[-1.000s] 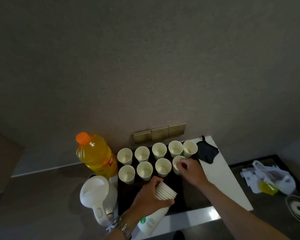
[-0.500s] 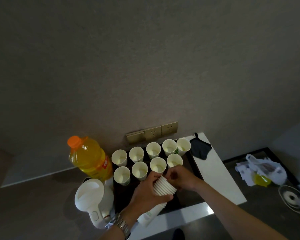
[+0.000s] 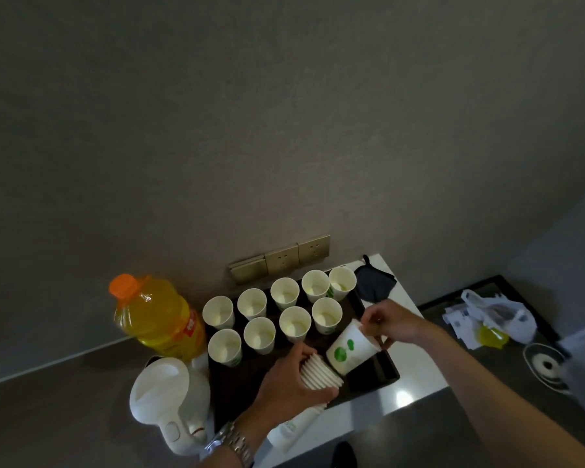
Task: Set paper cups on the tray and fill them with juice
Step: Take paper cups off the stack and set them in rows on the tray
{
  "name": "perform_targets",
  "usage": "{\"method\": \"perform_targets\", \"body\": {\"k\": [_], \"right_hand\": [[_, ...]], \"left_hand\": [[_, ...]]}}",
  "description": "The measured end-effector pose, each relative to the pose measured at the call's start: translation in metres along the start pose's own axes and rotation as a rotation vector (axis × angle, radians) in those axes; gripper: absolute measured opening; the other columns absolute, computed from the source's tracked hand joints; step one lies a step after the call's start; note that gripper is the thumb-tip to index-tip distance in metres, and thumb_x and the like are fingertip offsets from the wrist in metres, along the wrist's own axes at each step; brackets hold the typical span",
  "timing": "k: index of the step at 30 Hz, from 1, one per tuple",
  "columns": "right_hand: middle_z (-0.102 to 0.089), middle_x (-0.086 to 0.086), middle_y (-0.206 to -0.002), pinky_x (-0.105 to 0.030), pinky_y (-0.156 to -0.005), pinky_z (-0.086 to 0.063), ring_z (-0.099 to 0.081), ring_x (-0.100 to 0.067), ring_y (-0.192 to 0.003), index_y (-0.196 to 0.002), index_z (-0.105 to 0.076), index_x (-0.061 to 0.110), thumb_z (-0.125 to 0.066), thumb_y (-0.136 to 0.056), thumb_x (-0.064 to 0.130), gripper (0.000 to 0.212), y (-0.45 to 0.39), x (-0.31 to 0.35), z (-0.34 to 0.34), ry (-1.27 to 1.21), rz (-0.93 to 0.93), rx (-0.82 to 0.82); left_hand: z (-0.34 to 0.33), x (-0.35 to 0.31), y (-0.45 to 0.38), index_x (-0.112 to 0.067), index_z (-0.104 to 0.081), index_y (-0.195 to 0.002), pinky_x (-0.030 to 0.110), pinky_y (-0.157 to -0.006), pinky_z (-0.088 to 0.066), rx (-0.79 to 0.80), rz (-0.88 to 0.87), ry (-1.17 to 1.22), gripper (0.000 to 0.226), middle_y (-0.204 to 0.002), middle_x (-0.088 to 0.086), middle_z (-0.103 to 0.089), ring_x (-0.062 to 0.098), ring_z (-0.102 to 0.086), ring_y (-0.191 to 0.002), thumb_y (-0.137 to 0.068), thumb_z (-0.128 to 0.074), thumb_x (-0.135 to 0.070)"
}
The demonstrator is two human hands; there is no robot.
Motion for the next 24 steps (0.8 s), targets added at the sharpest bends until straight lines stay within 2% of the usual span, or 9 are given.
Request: {"method": "perform_targets", "body": {"k": [4,7,11,14,16,20,24], "right_hand": [[-0.071,-0.009,-0.084,-0.028,-0.054,-0.057,-0.069,-0.017,-0.067,-0.091,-0.068,0.010,-0.075,-0.091,0.015,0.008,-0.003,-0.031,0.034,0.103,-0.143,-0.142],[-0.070,-0.010,-0.077,-0.029,-0.049,-0.055,-0.070,-0.020,-0.058,-0.089,-0.066,0.009,-0.074,-0.090,0.011,0.008,-0.012,-0.044,0.042,0.138,-0.191,-0.294],[-0.070,-0.014,-0.080,-0.032,-0.048,-0.057,-0.070,-0.023,-0.052,-0.083,-0.063,0.008,-0.072,-0.085,0.007,0.010,-0.024,-0.049,0.041,0.033,-0.219,-0.485],[-0.069,-0.016,-0.077,-0.044,-0.057,-0.063,-0.070,-0.031,-0.051,-0.078,-0.064,0.008,-0.071,-0.081,0.003,0.009,-0.029,-0.053,0.039,-0.118,-0.299,-0.612],[-0.070,-0.017,-0.073,-0.048,-0.061,-0.063,-0.070,-0.032,-0.050,-0.077,-0.067,0.008,-0.069,-0.080,0.002,0.007,-0.032,-0.054,0.034,-0.165,-0.345,-0.653],[-0.072,-0.015,-0.066,-0.047,-0.067,-0.064,-0.071,-0.029,-0.049,-0.083,-0.068,0.006,-0.070,-0.081,0.005,0.003,-0.039,-0.058,0.023,-0.241,-0.387,-0.686],[-0.071,-0.012,-0.060,-0.050,-0.074,-0.063,-0.071,-0.029,-0.049,-0.086,-0.064,0.010,-0.075,-0.082,0.012,0.012,-0.048,-0.061,0.014,-0.233,-0.381,-0.669]], "left_hand": [[-0.002,-0.004,0.000,-0.047,-0.047,-0.114,0.030,-0.090,-0.056,0.013,-0.005,0.001,0.075,-0.112,-0.020,-0.065,-0.003,-0.062,-0.102,-0.054,-0.088,-0.067],[-0.004,-0.006,0.001,-0.045,-0.047,-0.113,0.030,-0.088,-0.057,0.014,-0.003,-0.007,0.074,-0.111,-0.020,-0.066,-0.005,-0.063,-0.099,-0.055,-0.088,-0.066],[-0.002,-0.003,0.004,-0.045,-0.045,-0.113,0.033,-0.089,-0.055,0.001,-0.001,-0.042,0.075,-0.111,-0.022,-0.065,-0.003,-0.062,-0.100,-0.055,-0.086,-0.069],[0.002,0.001,0.006,-0.045,-0.045,-0.112,0.034,-0.088,-0.055,-0.012,0.009,-0.048,0.073,-0.110,-0.023,-0.065,-0.003,-0.062,-0.099,-0.056,-0.087,-0.068],[0.006,0.004,0.008,-0.045,-0.045,-0.111,0.035,-0.088,-0.055,-0.025,0.017,-0.046,0.074,-0.111,-0.023,-0.065,-0.002,-0.063,-0.099,-0.055,-0.087,-0.069],[0.013,0.010,0.011,-0.045,-0.044,-0.113,0.034,-0.090,-0.055,-0.044,0.039,-0.040,0.075,-0.114,-0.024,-0.064,-0.002,-0.062,-0.102,-0.056,-0.086,-0.069],[0.017,0.014,0.015,-0.046,-0.043,-0.113,0.033,-0.092,-0.054,-0.050,0.063,-0.043,0.074,-0.115,-0.025,-0.062,-0.004,-0.059,-0.104,-0.057,-0.085,-0.069]]}}
Point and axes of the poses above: each hand's wrist, its own y-axis away from the middle knuckle, its own z-axis out of the back of the hand, x = y × z, the point moved 8 cm from there along -y, towards the middle knuckle
